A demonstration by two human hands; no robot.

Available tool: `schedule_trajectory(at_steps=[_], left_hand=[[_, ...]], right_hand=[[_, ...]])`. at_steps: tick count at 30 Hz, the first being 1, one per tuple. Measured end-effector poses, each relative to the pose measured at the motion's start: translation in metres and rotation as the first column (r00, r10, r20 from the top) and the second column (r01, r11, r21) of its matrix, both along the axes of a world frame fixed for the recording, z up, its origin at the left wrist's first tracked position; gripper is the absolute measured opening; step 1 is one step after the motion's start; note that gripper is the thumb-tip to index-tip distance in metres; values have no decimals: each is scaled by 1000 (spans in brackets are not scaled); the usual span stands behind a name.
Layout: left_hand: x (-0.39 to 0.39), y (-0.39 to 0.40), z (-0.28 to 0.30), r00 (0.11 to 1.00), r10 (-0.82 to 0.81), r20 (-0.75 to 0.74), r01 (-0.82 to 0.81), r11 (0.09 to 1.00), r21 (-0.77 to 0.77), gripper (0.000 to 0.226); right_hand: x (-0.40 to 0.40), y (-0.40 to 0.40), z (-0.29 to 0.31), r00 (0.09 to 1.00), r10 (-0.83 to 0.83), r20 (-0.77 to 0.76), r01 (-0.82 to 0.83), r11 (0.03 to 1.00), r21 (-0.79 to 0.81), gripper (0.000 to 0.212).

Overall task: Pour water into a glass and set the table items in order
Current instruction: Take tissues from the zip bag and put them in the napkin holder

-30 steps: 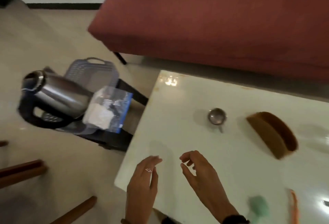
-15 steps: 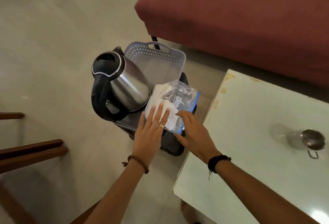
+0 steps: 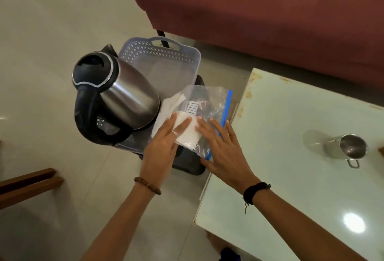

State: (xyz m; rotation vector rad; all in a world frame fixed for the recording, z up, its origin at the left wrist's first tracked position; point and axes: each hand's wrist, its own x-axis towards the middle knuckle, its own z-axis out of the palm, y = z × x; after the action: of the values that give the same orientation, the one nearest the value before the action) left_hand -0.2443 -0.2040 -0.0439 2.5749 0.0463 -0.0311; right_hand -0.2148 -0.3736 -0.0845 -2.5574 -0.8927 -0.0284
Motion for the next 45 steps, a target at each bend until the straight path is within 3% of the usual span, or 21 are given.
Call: schedule_trajectory(at_steps=[5, 8, 10, 14, 17, 21, 26, 28, 32, 36, 38, 41, 45], left_hand=[[-6, -30, 49, 992, 13, 122, 14, 976, -218, 42], [-7, -63, 71, 987, -109, 117, 129, 975, -182, 49], [-7, -88, 76, 974, -215, 67, 224, 955, -196, 40], [-11, -136, 78, 915, -369, -162, 251, 836, -488, 54], [-22, -172, 63, 862, -405, -304, 190, 815, -548, 44], [-41, -218, 45, 828, -385, -408, 48, 773, -633, 32], [-58, -271, 53, 903, -350, -249, 36, 639, -768, 25], [-62, -286, 56, 926, -323, -196, 39, 598, -800, 20], [-73, -302, 57, 967, -165, -195, -80, 530, -844, 24], [-79, -306, 53, 982, 15, -189, -174, 466, -868, 26], [-81, -305, 51, 981, 83, -176, -194, 446, -874, 30], [-80, -303, 49, 983, 118, -140, -180, 466, -867, 35], [-68, -287, 50, 973, 203, -110, -194, 461, -866, 31]], right_hand=[[-9, -33, 48, 985, -33, 167, 14, 993, 115, 66], [-21, -72, 75, 985, -69, 161, 38, 981, 189, 48], [-30, -108, 91, 983, -117, 143, 78, 965, 249, 41], [-53, -171, 116, 971, -238, -23, 229, 896, 380, 38], [-70, -213, 120, 889, -234, -394, 396, 826, 402, 14], [-87, -262, 110, 775, -161, -612, 470, 794, 385, 22], [-111, -286, 95, 689, -92, -719, 522, 750, 405, 16], [-121, -286, 93, 667, -68, -742, 546, 722, 425, 7], [-132, -281, 95, 663, -88, -744, 605, 648, 462, 33], [-134, -273, 100, 640, -150, -753, 665, 600, 445, 35], [-134, -268, 103, 641, -210, -738, 660, 642, 391, 31], [-137, -265, 105, 714, -307, -629, 587, 753, 298, 21], [-150, -273, 105, 768, -339, -543, 516, 830, 212, 33]])
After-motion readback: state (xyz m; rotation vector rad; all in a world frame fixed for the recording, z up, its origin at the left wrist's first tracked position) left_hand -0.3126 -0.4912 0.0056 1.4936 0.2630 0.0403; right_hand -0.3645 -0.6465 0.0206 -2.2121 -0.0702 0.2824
